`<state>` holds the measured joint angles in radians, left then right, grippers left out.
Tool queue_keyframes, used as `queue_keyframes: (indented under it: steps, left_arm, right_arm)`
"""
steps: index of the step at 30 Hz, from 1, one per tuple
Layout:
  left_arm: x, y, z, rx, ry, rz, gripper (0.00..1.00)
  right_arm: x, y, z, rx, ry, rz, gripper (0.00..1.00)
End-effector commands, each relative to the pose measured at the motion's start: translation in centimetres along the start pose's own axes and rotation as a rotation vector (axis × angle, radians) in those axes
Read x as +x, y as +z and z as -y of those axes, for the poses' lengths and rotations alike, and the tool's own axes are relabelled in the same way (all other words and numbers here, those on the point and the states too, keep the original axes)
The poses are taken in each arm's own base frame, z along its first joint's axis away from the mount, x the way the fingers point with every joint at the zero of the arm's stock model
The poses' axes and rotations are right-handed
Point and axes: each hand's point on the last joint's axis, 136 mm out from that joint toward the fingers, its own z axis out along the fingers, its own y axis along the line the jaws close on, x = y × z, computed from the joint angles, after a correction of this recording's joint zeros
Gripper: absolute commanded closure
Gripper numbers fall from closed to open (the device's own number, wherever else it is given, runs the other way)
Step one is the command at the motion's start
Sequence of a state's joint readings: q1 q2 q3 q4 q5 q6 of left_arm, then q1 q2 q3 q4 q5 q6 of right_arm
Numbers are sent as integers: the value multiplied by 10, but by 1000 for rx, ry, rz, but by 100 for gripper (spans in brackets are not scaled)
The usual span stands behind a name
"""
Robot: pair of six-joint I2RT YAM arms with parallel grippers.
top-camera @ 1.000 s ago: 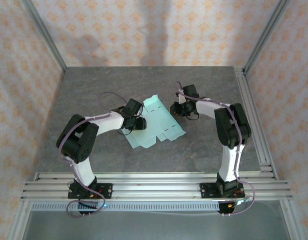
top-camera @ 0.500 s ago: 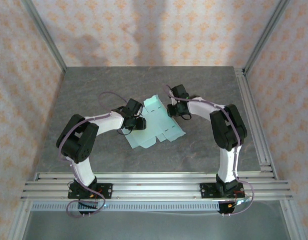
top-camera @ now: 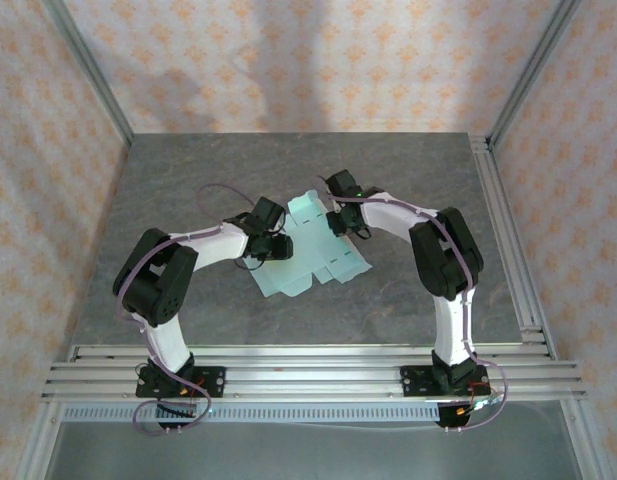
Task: Fold the paper box
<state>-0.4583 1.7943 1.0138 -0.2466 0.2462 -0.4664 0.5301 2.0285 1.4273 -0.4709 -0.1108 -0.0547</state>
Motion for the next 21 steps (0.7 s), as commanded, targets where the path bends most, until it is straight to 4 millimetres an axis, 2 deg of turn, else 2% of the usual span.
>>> queue_keyframes:
  steps: [1, 6, 11, 14, 17, 21]
  left_arm:
    - [43, 19, -30, -106, -11, -138, 58]
    - [45, 18, -31, -109, -9, -139, 58]
    - [44, 15, -30, -105, -7, -132, 57]
    - [43, 13, -30, -105, -4, -128, 57]
    - [42, 13, -30, -104, -2, -126, 57]
    - [43, 14, -30, -105, -2, -129, 57]
  right_arm:
    - [42, 17, 5, 57, -47, -150, 75]
    - [22, -5, 8, 15, 10, -69, 73]
    - [-3, -28, 19, -96, 150, 67, 53]
    - [-13, -40, 27, -110, 162, 143, 42]
    - [-17, -47, 30, -110, 140, 179, 37]
    - [-17, -44, 24, -151, 119, 170, 33]
